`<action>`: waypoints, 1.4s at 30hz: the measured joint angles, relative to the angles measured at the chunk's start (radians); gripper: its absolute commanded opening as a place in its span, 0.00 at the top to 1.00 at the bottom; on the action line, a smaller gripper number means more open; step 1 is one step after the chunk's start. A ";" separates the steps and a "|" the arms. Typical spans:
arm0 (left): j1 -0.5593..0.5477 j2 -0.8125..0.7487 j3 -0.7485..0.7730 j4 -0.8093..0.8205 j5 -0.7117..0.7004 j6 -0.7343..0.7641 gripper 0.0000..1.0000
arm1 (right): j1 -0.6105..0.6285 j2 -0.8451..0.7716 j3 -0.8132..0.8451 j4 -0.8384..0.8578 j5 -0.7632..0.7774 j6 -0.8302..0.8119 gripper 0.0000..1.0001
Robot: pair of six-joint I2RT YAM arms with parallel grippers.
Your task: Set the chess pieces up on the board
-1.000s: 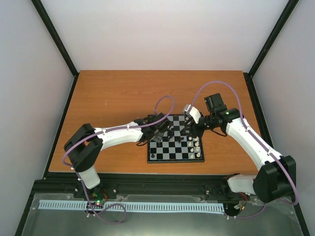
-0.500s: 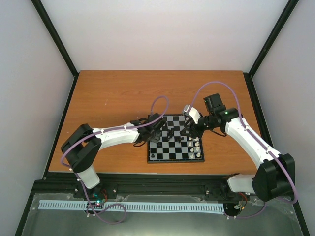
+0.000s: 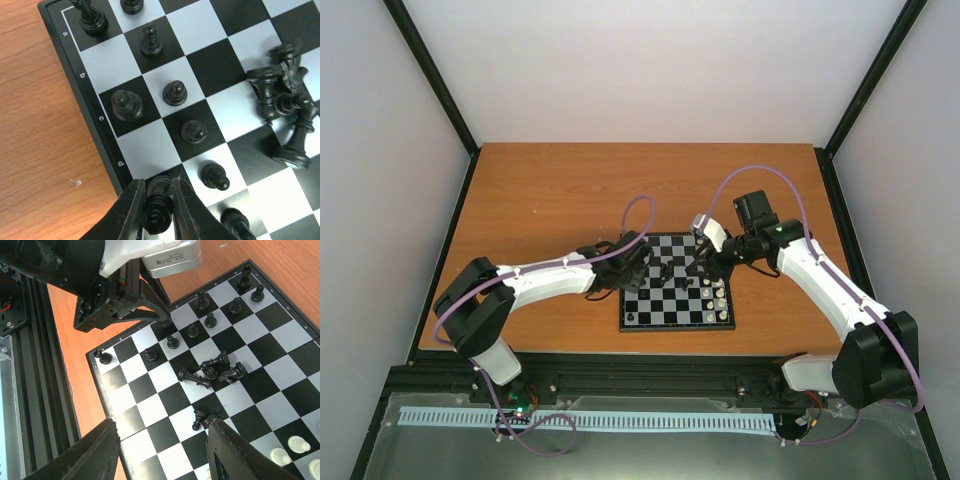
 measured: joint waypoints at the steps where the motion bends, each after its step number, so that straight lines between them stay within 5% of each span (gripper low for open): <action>1: 0.000 -0.008 -0.003 -0.005 0.011 0.000 0.81 | 0.000 0.001 0.000 0.000 0.000 0.000 0.52; 10: 0.000 -0.018 -0.034 -0.008 0.074 -0.002 0.81 | 0.000 0.013 0.000 0.000 -0.001 -0.002 0.52; 20: 0.000 -0.003 -0.034 -0.008 0.075 -0.010 0.69 | 0.000 0.014 0.000 -0.001 0.000 -0.002 0.52; 30: 0.000 -0.019 -0.034 -0.018 0.080 -0.019 0.42 | 0.000 0.014 0.000 -0.001 -0.001 -0.004 0.51; 42: 0.000 -0.289 0.099 -0.195 0.024 0.027 0.25 | 0.001 0.134 0.056 -0.019 0.074 -0.028 0.58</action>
